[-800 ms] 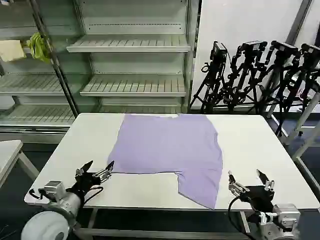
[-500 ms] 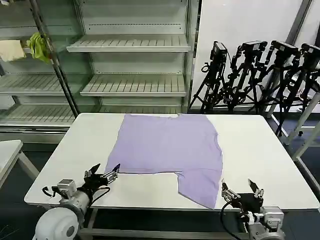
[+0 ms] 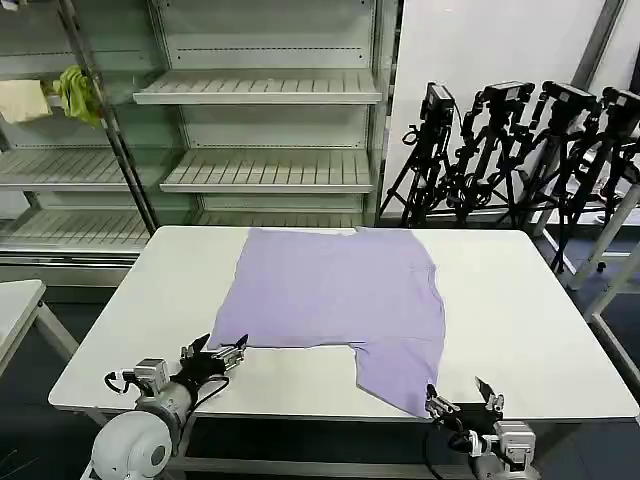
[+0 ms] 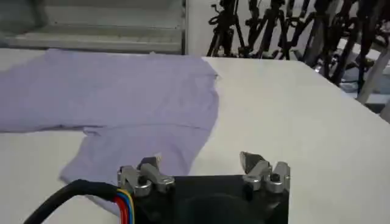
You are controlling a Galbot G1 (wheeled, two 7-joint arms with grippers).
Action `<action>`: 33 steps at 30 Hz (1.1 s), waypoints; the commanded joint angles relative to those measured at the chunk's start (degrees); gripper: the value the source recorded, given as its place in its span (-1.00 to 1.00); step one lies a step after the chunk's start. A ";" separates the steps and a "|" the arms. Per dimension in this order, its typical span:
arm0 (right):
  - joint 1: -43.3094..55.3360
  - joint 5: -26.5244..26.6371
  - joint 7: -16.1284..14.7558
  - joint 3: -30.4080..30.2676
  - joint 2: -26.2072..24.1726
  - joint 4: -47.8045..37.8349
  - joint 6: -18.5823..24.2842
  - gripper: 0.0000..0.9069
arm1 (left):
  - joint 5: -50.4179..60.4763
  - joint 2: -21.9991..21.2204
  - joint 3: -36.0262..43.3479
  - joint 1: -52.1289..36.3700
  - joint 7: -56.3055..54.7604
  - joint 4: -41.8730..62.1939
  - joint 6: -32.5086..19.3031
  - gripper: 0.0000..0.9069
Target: Fold and organize the clothes.
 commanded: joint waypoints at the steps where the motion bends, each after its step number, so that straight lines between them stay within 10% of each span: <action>1: 0.58 0.12 0.14 -0.83 0.07 -0.84 -0.04 1.00 | 0.31 -0.10 0.48 -0.44 0.02 0.86 -0.02 1.00; 33: 2.41 -4.08 -0.87 -4.32 1.34 -4.11 0.65 1.00 | 2.51 -0.35 0.72 -1.64 1.14 4.05 -0.88 1.00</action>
